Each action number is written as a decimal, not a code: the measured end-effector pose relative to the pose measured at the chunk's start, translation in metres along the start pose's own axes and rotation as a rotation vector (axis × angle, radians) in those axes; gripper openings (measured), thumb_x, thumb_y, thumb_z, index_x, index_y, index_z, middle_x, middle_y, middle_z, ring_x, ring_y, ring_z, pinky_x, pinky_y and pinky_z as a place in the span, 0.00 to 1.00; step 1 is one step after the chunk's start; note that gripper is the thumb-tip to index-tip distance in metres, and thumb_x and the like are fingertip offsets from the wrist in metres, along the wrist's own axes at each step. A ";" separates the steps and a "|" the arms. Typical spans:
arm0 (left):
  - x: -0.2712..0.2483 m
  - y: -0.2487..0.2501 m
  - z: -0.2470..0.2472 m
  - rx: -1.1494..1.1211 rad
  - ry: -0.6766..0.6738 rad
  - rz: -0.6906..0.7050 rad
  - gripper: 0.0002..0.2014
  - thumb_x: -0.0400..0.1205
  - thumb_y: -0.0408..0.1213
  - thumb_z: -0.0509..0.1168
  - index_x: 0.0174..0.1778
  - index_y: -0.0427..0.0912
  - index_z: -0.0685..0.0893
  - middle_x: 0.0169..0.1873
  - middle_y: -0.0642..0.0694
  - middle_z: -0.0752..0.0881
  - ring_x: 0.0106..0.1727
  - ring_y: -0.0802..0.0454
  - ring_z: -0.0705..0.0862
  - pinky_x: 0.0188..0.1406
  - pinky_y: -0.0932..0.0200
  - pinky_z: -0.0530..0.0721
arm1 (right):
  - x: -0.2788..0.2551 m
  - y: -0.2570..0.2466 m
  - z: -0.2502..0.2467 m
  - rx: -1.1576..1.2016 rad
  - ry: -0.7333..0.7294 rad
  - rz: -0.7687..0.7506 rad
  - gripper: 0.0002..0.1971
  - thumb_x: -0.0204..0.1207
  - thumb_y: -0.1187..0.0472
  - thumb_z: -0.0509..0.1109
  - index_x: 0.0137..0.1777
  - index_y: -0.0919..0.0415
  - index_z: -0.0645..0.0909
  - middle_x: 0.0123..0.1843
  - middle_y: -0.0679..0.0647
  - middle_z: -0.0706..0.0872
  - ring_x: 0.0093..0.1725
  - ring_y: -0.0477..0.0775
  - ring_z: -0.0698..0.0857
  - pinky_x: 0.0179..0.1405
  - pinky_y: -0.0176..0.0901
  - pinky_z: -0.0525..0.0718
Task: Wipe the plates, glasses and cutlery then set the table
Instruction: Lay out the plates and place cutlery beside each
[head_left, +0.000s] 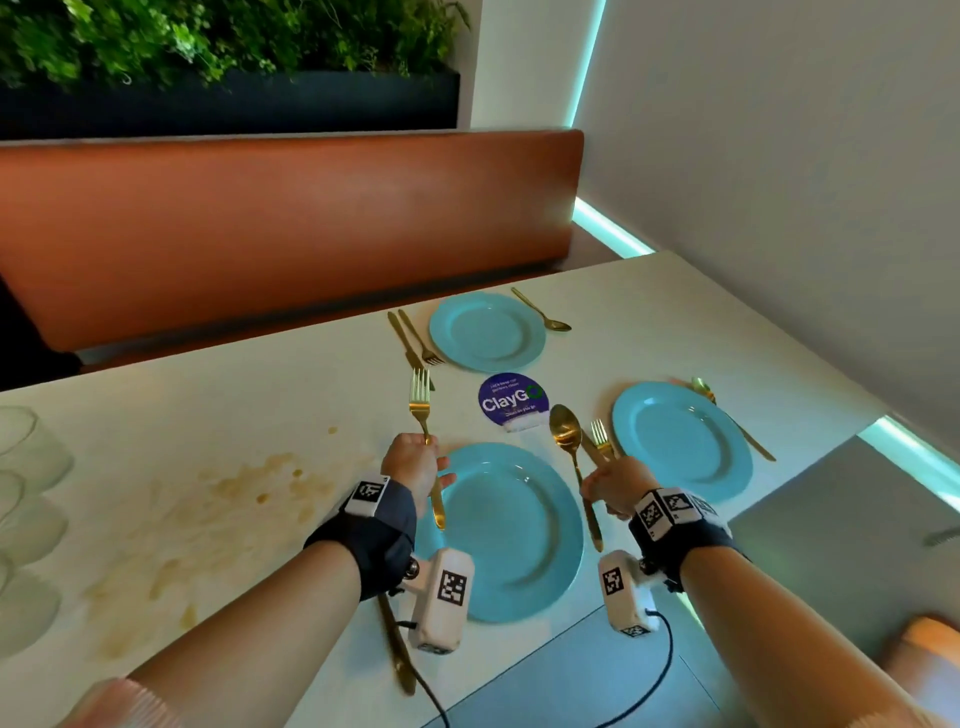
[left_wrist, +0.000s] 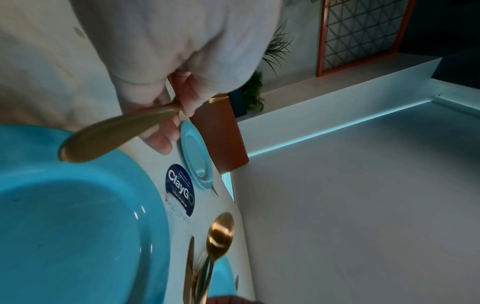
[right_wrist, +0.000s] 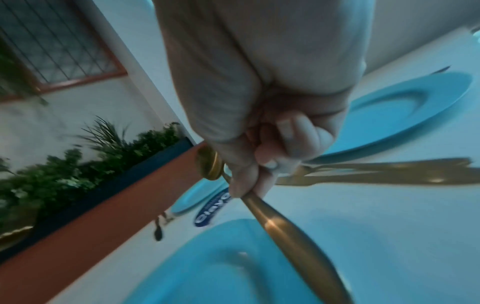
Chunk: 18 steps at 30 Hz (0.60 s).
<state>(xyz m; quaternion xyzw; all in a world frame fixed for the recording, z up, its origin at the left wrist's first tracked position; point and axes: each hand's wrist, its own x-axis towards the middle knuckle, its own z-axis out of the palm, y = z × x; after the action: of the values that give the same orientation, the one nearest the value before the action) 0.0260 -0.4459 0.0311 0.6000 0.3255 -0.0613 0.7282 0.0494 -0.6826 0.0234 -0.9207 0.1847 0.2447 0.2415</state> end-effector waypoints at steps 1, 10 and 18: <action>0.004 -0.002 0.002 -0.002 0.009 -0.001 0.14 0.85 0.24 0.50 0.36 0.41 0.72 0.39 0.40 0.76 0.33 0.51 0.77 0.29 0.56 0.80 | 0.009 0.009 -0.001 -0.036 -0.003 0.018 0.12 0.72 0.62 0.69 0.53 0.68 0.86 0.43 0.59 0.89 0.37 0.53 0.82 0.38 0.42 0.83; 0.022 -0.024 0.016 0.079 0.051 0.008 0.15 0.86 0.25 0.52 0.34 0.42 0.72 0.31 0.44 0.77 0.29 0.51 0.75 0.29 0.58 0.77 | 0.056 0.044 0.014 -0.045 -0.089 0.050 0.17 0.74 0.62 0.70 0.62 0.66 0.82 0.62 0.64 0.85 0.45 0.52 0.77 0.27 0.31 0.71; 0.027 -0.025 0.019 0.120 0.062 0.032 0.08 0.86 0.24 0.52 0.46 0.36 0.75 0.33 0.44 0.78 0.30 0.52 0.77 0.29 0.61 0.80 | 0.063 0.028 0.016 -0.113 -0.073 0.027 0.16 0.75 0.64 0.68 0.62 0.65 0.83 0.63 0.61 0.85 0.64 0.58 0.82 0.33 0.26 0.73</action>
<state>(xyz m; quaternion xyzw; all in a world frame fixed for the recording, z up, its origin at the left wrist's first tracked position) 0.0421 -0.4618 -0.0032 0.6492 0.3339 -0.0504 0.6815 0.0821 -0.7111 -0.0332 -0.9209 0.1739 0.2912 0.1922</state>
